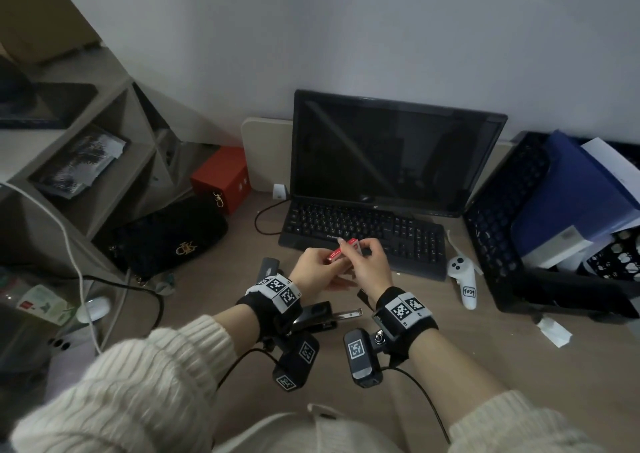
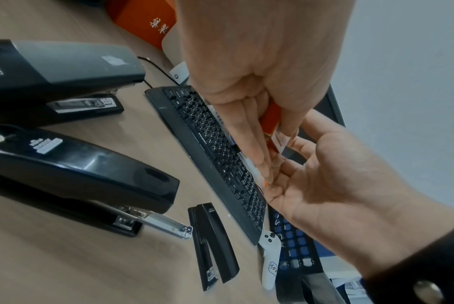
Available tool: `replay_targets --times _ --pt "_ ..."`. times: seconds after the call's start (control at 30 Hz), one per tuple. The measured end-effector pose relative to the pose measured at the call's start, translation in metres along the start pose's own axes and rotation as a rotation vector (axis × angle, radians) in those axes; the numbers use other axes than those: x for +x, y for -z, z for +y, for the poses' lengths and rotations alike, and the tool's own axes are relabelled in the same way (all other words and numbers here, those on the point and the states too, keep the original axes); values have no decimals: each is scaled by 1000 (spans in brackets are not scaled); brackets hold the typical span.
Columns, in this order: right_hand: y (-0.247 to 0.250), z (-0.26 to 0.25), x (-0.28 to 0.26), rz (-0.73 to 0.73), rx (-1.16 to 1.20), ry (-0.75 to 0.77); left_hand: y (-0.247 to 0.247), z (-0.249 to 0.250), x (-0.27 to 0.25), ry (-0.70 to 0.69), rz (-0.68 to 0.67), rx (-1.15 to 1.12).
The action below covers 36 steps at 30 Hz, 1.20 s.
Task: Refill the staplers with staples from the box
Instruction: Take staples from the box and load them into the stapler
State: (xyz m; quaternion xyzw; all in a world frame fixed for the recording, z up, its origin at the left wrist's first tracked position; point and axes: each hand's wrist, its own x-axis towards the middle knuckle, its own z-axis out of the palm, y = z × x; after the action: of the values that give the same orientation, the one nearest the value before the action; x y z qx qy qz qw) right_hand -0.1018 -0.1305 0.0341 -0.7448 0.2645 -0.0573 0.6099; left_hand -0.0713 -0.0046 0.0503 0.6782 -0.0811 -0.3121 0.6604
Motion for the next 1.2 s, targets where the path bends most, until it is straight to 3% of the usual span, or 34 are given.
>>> replay_targets --times 0.27,0.43,0.5,0.6,0.67,0.8,0.93,1.07,1.2 --pt "1 -6 -3 -51 -62 -17 1 6 -4 226 -101 125" --pt "3 -9 -4 -218 -139 66 14 10 -7 373 -255 126" --pt "5 -9 -2 -191 -115 92 16 8 -4 372 -183 43" --pt "5 -9 -1 -38 -81 46 15 6 5 308 99 -180" --pt "3 -8 -1 -13 -68 -11 17 4 11 236 203 -241" --pt "-7 -13 -10 -189 -90 -23 14 1 13 170 157 -232" --pt "-12 -13 -9 -174 -3 49 6 1 8 146 22 -184" --pt "-7 -10 -8 -175 7 98 17 3 10 190 176 -267" --pt "-5 -9 -8 -213 14 133 24 3 12 127 270 -257"
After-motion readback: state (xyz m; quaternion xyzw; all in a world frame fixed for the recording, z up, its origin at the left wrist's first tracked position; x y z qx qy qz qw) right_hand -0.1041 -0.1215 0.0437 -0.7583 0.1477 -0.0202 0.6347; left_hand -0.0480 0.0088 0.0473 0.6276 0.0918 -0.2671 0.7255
